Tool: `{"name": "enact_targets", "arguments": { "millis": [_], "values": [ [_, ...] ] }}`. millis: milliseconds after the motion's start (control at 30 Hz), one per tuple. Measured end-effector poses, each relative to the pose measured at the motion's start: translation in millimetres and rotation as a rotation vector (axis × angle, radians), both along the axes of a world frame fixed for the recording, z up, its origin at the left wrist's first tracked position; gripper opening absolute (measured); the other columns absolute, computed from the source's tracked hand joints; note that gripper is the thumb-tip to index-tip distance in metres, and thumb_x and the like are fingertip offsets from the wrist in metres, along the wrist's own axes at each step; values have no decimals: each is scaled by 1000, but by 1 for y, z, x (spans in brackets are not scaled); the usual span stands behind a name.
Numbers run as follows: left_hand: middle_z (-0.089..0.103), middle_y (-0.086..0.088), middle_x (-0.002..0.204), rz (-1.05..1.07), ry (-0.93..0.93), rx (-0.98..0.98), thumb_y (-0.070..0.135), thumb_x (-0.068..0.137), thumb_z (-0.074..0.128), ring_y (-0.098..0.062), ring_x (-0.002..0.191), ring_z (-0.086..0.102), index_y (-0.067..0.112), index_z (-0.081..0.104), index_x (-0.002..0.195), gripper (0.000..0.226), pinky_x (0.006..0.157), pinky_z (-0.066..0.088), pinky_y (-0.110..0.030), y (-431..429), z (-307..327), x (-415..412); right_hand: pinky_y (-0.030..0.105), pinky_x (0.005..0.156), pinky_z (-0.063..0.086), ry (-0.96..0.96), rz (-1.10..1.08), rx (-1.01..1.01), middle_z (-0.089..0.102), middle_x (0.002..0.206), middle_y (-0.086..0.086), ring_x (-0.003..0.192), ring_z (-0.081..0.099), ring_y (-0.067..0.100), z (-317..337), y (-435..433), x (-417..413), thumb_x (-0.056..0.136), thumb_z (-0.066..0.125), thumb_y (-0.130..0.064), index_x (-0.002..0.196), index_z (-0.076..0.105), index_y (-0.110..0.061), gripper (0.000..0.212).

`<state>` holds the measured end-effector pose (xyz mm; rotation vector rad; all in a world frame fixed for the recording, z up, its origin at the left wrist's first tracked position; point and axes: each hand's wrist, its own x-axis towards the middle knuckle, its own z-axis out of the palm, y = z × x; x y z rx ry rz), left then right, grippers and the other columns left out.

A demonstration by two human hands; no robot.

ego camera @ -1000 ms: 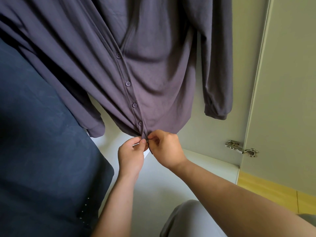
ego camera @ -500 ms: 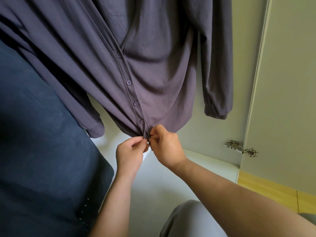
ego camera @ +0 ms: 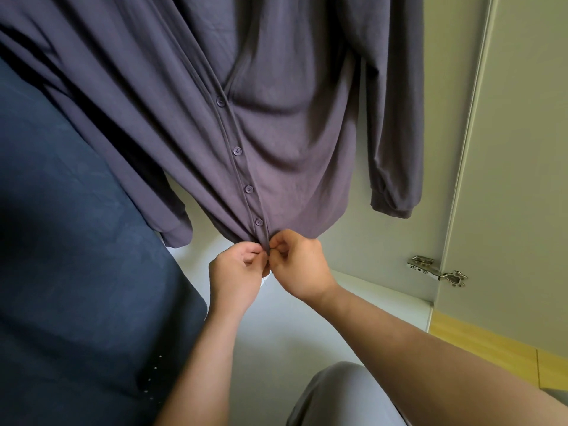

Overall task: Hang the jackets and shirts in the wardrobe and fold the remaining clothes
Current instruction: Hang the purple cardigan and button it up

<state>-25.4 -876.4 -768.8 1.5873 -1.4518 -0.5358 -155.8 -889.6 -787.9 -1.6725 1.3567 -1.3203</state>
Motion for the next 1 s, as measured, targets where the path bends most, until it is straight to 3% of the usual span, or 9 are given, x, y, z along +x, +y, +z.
{"name": "enact_targets", "arguments": {
  "millis": [133, 267, 367, 467, 567, 733, 800, 867, 1000],
  "values": [
    [74, 7, 68, 2, 61, 14, 7, 81, 66, -9, 62, 70, 41, 74, 81, 35, 66, 63, -36, 2, -3, -1, 13, 56, 46, -17, 4, 54, 68, 63, -10, 64, 63, 4, 6, 1, 2, 82, 63, -34, 79, 60, -24, 11],
    [72, 14, 65, 29, 27, -9, 27, 74, 60, -2, 59, 64, 53, 71, 78, 28, 59, 49, -22, 8, -6, -8, 31, 59, 53, 27, -24, 115, 69, 64, 2, 65, 64, 24, 15, -1, 3, 85, 61, -21, 72, 55, -16, 15],
    [73, 10, 66, 33, 98, -4, 20, 77, 68, -6, 59, 64, 49, 74, 76, 30, 63, 54, -27, 8, -9, -9, 31, 54, 47, 42, -11, 120, 70, 70, 14, 67, 61, 33, 17, -1, 1, 84, 56, -8, 78, 57, -6, 7],
    [75, 5, 69, 4, 179, 24, 22, 77, 72, -9, 61, 66, 42, 78, 74, 21, 74, 59, -37, 7, -9, -7, 21, 48, 43, 59, 0, 107, 70, 73, 11, 63, 60, 28, 19, 0, -4, 86, 54, -4, 82, 57, -6, 5],
    [76, 2, 71, -26, 168, 26, 31, 75, 65, -14, 66, 70, 34, 80, 77, 15, 77, 61, -40, 6, -12, -4, 21, 51, 43, 75, -15, 108, 69, 73, 9, 64, 59, 25, 20, -2, -7, 84, 56, -5, 81, 58, -10, 6],
    [77, -4, 74, -19, 249, 46, 9, 83, 62, -25, 75, 75, 27, 79, 77, 25, 76, 63, -36, 3, -13, -4, 18, 47, 44, 85, 8, 75, 69, 68, 4, 60, 62, 15, 13, 0, -10, 82, 59, -4, 79, 57, -15, 12],
    [77, -9, 78, -3, 370, 82, 4, 88, 64, -27, 76, 75, 23, 80, 78, 27, 69, 62, -31, 2, -11, -6, 16, 47, 44, 68, 22, 41, 68, 65, 3, 57, 61, 13, 11, 1, -12, 83, 61, -4, 79, 56, -16, 13],
    [77, -12, 84, 2, 560, 167, 2, 93, 64, -24, 74, 75, 16, 80, 81, 25, 66, 59, -27, 0, -9, -6, 27, 54, 50, 85, 23, 18, 67, 67, 4, 62, 63, 20, 11, 1, -15, 83, 62, -6, 83, 56, -14, 10],
    [69, -2, 75, 12, 959, 418, 9, 96, 63, -15, 63, 65, 9, 71, 92, 8, 62, 53, -25, -4, -6, -10, 30, 59, 45, 139, 24, -56, 62, 70, 0, 65, 57, 26, 15, 2, -15, 86, 55, -1, 95, 56, -11, 13]
  ]
}}
